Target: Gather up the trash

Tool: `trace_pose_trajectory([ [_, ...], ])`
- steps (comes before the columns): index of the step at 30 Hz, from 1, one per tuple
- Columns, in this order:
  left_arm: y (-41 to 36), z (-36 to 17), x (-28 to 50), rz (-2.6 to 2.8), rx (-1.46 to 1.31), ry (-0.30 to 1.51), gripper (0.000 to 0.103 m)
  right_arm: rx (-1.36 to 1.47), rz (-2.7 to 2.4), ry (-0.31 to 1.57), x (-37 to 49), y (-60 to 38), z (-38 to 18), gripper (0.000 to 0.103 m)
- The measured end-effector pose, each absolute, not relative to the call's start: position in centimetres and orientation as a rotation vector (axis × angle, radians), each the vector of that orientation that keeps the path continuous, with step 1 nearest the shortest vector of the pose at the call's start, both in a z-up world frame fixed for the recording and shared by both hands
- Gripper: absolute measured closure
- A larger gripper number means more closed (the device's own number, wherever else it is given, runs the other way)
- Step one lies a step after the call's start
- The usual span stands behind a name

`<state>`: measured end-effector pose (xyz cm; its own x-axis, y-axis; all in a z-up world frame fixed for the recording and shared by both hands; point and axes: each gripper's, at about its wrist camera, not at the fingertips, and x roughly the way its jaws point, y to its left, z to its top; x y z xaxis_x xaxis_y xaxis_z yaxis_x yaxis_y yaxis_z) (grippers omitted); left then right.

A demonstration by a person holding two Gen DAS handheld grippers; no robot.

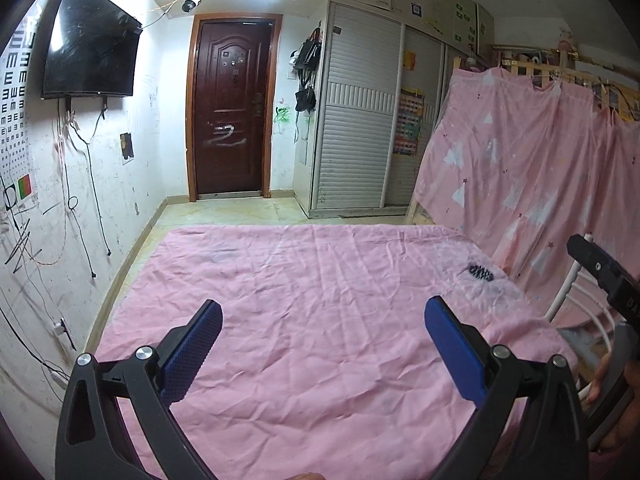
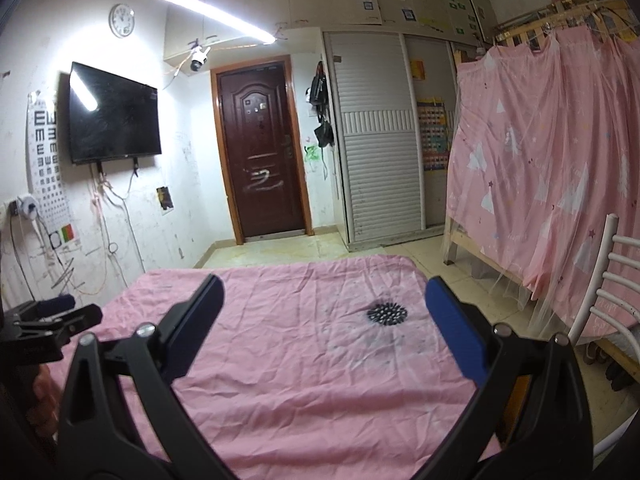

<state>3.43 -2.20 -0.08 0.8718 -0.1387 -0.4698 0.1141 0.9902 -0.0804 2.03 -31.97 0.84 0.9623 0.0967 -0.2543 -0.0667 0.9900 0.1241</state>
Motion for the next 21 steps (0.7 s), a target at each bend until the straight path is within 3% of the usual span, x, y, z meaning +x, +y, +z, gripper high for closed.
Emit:
trace_pose_trajectory([
  [21, 0.3, -1.6, 3.4, -0.114, -0.096, 0.518, 0.009, 0.041, 0.114, 0.291, 1.9, -28.4, -1.3, 0.006],
])
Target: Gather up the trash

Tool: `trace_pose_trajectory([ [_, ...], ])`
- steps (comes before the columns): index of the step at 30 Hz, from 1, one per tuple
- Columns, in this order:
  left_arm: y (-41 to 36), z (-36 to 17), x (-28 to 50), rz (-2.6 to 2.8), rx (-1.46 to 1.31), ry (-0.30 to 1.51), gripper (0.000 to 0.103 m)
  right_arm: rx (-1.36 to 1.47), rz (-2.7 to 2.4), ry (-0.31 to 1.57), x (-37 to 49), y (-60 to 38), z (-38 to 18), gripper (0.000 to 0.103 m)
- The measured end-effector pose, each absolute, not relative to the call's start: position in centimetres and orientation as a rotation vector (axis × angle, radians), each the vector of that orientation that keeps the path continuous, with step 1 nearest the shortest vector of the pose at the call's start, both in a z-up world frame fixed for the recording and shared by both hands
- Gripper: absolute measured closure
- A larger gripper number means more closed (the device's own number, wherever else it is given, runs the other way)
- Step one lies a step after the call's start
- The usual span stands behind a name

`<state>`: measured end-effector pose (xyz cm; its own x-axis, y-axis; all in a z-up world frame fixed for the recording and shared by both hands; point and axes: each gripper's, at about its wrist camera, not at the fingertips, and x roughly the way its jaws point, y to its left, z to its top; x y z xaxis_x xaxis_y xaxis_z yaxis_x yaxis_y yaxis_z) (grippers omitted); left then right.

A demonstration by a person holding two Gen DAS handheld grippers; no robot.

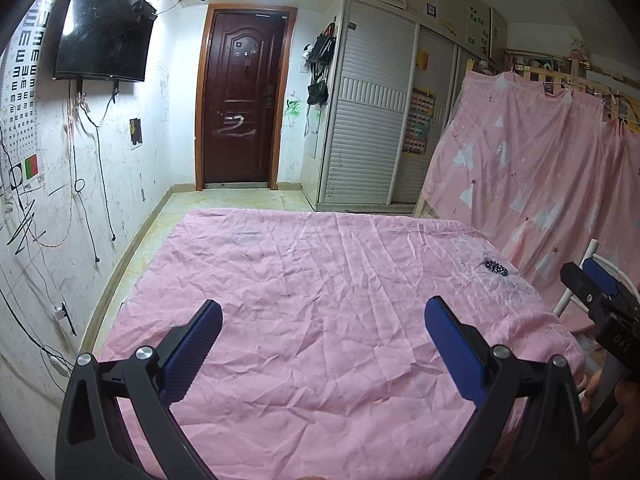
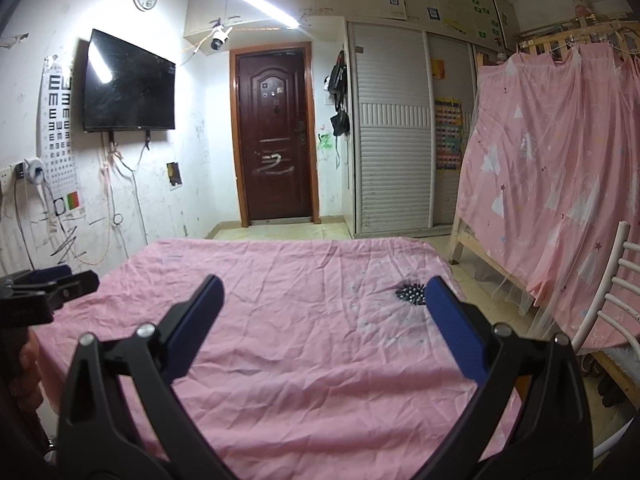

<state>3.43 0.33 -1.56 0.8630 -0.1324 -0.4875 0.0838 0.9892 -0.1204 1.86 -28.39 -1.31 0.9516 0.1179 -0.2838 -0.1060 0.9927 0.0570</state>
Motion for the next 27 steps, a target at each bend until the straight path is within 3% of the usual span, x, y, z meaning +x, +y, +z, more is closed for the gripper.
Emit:
trace_pose_trajectory([
  [27, 0.05, -2.10, 3.80, -0.127, -0.103, 0.540, 0.009, 0.034, 0.122, 0.296, 1.97, -27.82, -1.25, 0.006],
])
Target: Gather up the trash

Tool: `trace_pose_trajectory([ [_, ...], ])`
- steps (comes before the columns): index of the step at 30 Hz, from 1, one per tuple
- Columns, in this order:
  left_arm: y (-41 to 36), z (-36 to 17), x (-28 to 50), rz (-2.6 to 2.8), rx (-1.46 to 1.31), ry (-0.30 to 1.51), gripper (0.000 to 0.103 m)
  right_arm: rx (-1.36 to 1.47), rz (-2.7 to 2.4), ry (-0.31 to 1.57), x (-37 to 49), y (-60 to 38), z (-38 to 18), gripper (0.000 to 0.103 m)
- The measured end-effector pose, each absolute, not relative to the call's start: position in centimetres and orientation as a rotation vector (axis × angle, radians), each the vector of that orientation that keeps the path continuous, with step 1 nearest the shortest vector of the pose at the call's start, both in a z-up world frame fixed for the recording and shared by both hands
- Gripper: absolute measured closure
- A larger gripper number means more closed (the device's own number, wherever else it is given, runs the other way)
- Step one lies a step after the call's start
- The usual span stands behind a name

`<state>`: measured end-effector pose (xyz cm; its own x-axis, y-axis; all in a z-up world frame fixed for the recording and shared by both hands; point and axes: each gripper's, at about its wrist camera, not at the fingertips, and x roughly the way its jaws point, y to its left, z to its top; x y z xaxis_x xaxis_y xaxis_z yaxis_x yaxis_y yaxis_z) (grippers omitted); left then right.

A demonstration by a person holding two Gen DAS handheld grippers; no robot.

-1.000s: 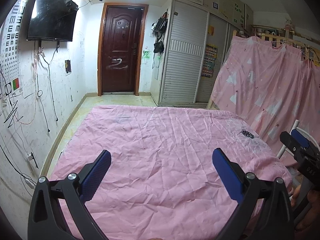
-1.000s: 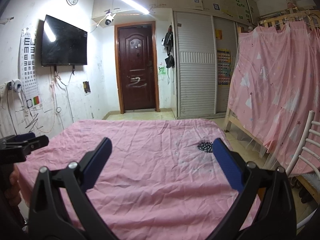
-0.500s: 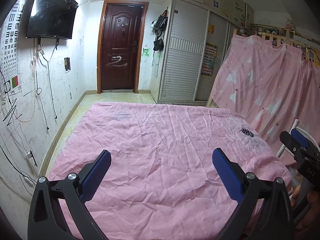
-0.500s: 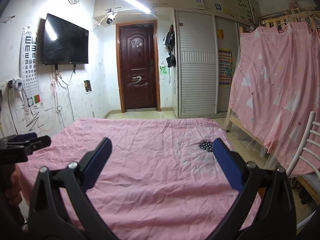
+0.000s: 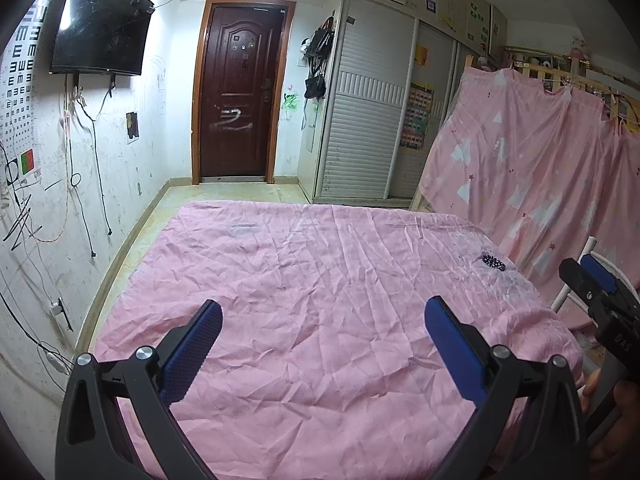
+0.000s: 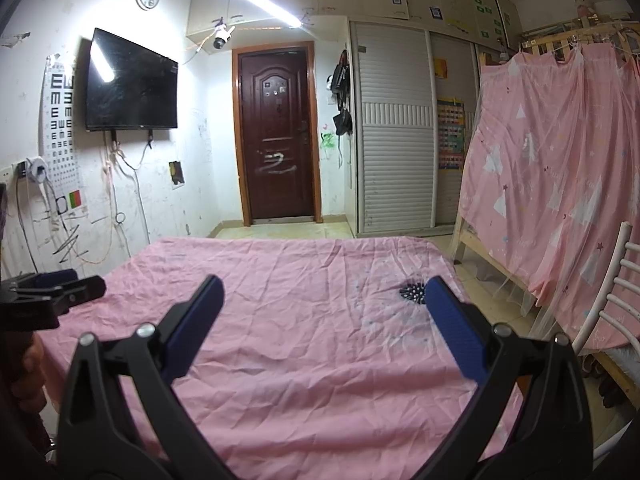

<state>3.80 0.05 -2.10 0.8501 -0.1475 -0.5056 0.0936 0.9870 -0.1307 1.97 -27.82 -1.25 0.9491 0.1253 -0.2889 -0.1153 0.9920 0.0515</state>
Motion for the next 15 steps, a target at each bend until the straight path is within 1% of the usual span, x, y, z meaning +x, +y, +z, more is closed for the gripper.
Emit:
trace_pose_trajectory([
  [15, -0.15, -2.22, 3.67, -0.129, -0.100, 0.542, 0.009, 0.035, 0.122, 0.296, 1.92, -27.81, -1.19, 0.006],
])
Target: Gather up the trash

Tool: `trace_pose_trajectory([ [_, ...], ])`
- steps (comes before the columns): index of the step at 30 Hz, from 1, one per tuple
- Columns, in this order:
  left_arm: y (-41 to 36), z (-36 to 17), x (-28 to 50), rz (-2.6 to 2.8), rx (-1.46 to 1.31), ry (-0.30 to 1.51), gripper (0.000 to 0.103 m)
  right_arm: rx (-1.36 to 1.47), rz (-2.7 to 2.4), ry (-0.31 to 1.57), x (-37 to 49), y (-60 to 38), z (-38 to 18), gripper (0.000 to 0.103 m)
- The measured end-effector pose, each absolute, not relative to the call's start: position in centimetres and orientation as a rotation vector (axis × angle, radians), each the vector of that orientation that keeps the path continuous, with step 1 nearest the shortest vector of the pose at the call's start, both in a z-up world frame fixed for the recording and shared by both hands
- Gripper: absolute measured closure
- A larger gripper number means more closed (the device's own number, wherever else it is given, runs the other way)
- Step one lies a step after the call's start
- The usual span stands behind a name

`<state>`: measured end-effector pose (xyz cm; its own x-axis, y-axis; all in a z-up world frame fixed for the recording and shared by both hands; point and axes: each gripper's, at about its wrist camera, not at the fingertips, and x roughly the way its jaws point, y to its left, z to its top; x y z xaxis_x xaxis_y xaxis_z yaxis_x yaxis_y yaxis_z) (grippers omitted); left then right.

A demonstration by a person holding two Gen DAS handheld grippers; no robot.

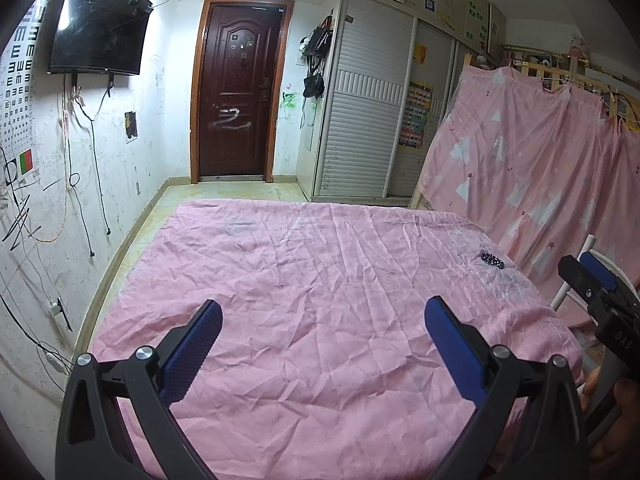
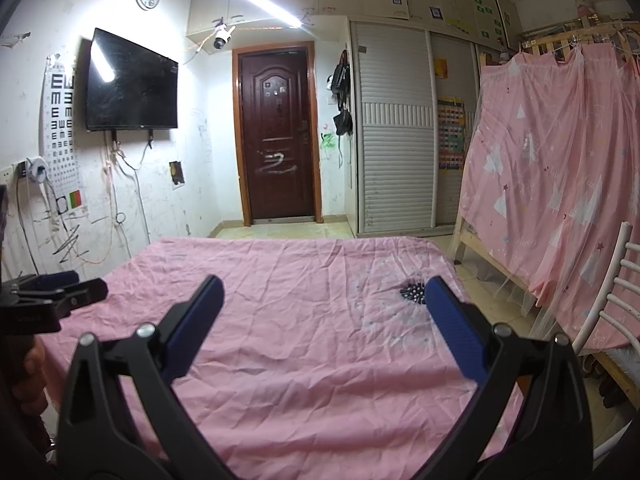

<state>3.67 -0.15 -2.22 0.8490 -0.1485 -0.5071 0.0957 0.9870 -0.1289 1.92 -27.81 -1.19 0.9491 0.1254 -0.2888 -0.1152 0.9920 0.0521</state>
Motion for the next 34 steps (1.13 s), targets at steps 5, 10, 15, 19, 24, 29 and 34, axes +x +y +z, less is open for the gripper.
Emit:
trace_pose_trajectory([
  [5, -0.12, -2.22, 3.68, -0.130, -0.101, 0.543, 0.009, 0.034, 0.120, 0.296, 1.91, -27.77, -1.21, 0.006],
  [10, -0.15, -2.25, 3.67, -0.128, -0.101, 0.544, 0.009, 0.034, 0.122, 0.296, 1.88, -27.71, -1.16, 0.006],
  [15, -0.12, -2.26, 3.70, -0.127, -0.099, 0.542, 0.009, 0.035, 0.122, 0.296, 1.92, -27.76, -1.21, 0.006],
  [19, -0.32, -2.40, 3.56, -0.118, -0.092, 0.530, 0.009, 0.034, 0.122, 0.296, 1.87, -27.68, -1.16, 0.006],
  [24, -0.28, -2.54, 3.62, -0.125, -0.099, 0.543, 0.009, 0.035, 0.123, 0.297, 1.92, -27.68, -1.21, 0.006],
  [29, -0.13, -2.54, 3.79, -0.125, -0.103, 0.552, 0.009, 0.033, 0.122, 0.297, 1.90, -27.63, -1.18, 0.006],
  [34, -0.07, -2.52, 3.81, -0.125, -0.105, 0.555, 0.009, 0.033, 0.122, 0.298, 1.90, -27.54, -1.17, 0.006],
])
